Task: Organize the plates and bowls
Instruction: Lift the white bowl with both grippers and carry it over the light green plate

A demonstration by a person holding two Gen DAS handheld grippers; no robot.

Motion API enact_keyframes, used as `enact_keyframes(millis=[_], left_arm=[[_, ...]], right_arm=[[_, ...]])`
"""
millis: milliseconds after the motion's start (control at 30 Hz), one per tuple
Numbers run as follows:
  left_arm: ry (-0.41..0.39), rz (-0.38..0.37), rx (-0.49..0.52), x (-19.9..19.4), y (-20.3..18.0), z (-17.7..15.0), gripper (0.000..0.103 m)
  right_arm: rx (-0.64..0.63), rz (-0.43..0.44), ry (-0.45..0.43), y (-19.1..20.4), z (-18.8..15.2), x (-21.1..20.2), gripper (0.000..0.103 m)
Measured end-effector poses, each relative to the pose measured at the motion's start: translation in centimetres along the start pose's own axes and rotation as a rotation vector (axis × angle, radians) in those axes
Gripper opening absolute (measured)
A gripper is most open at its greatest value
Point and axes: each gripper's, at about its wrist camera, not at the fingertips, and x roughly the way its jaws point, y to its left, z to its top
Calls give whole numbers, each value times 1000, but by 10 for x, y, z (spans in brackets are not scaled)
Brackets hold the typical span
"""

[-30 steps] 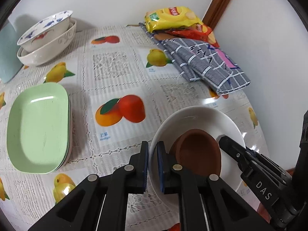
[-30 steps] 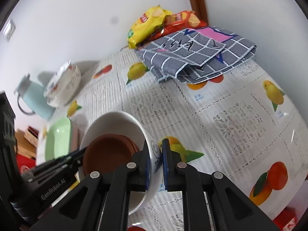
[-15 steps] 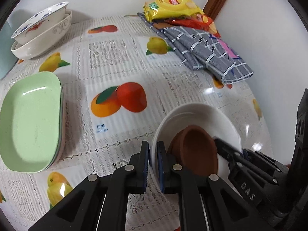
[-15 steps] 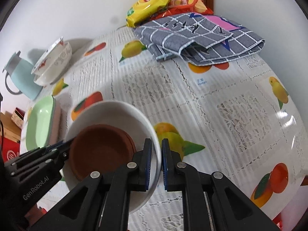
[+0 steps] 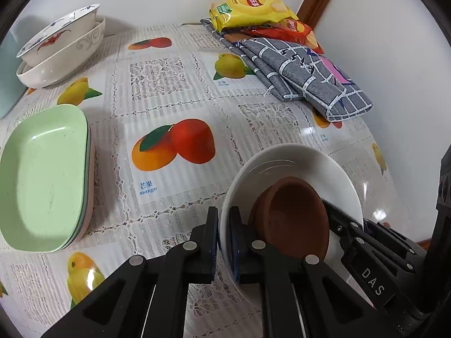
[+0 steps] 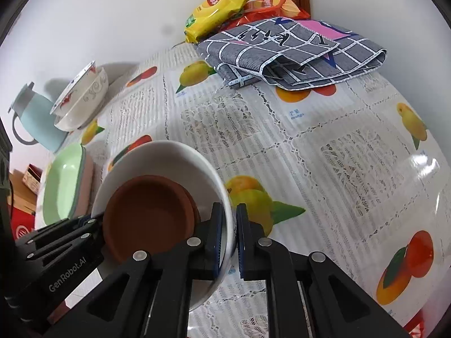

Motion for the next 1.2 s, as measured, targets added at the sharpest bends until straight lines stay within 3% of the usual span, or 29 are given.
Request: enact_keyframes(millis=[467, 1200], left_arm=[[-71, 4, -10, -45, 7, 18, 8], [-126, 20, -67, -84, 65, 36, 8]], right_arm=[[-14, 34, -67, 24, 21, -34, 10], [-69, 68, -108, 92, 43, -44, 10]])
